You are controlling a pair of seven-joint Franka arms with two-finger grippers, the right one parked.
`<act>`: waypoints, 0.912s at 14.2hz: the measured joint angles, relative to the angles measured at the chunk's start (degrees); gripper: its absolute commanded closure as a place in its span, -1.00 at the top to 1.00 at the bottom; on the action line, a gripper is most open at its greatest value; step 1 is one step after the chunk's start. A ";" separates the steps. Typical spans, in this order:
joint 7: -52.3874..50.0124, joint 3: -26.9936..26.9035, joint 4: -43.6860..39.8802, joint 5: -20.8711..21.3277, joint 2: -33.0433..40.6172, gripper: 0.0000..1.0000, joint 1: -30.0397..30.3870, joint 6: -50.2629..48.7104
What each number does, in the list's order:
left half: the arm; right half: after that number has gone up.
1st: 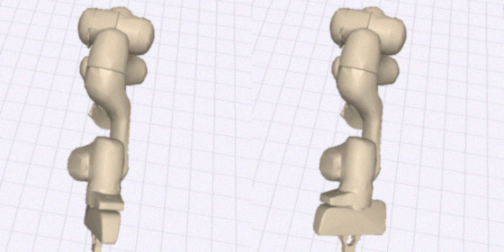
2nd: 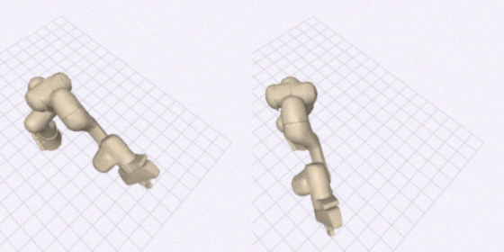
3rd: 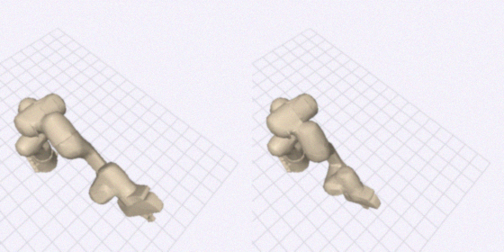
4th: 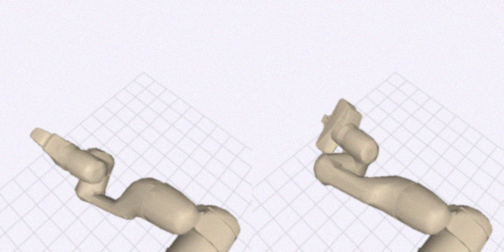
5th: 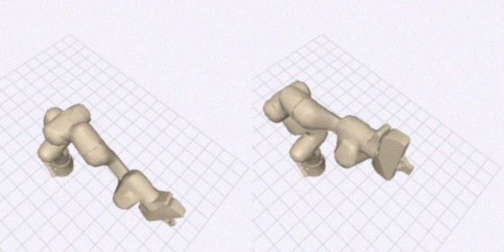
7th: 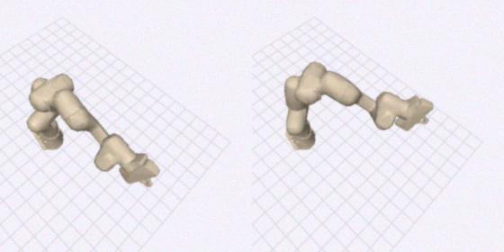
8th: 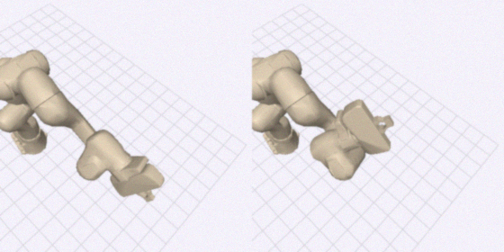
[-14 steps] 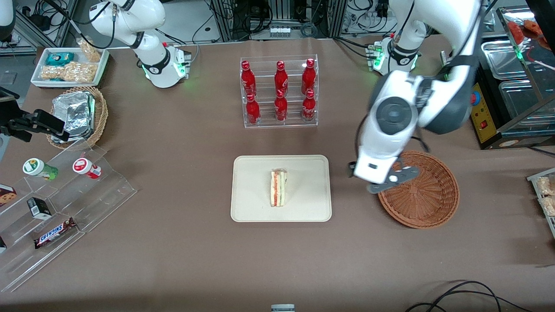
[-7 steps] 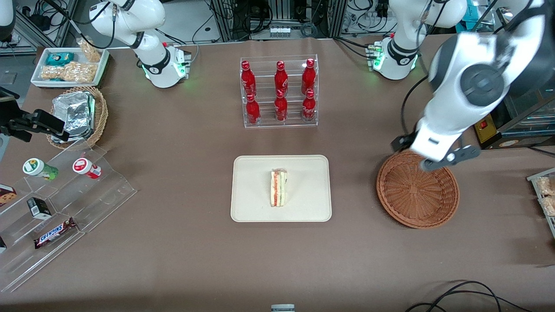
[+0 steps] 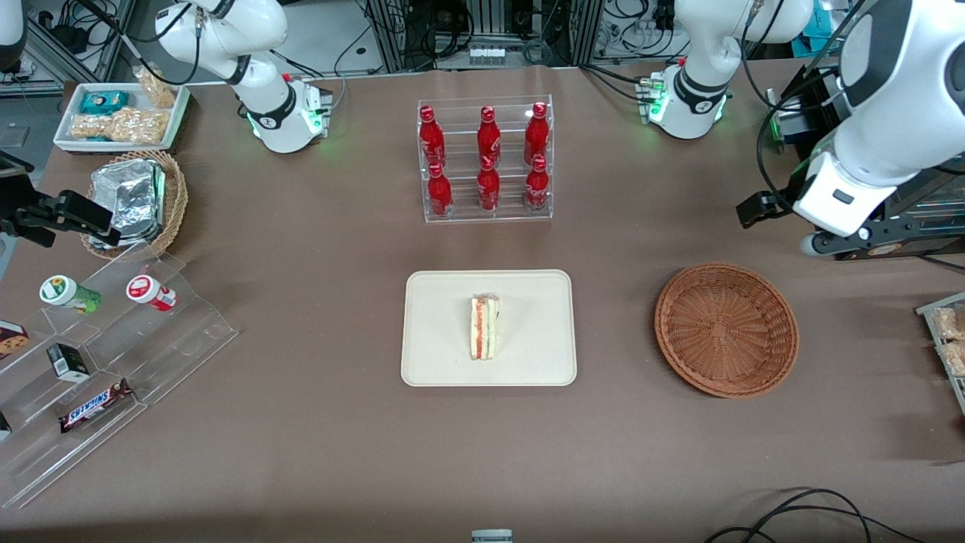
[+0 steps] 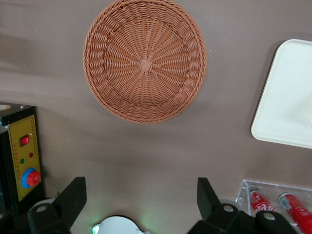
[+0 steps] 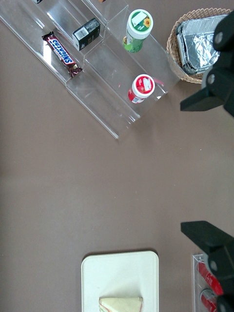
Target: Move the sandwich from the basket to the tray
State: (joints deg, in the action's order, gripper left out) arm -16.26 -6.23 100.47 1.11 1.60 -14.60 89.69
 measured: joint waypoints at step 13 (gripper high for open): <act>14.55 7.62 -4.31 -0.05 0.29 1.00 13.73 1.81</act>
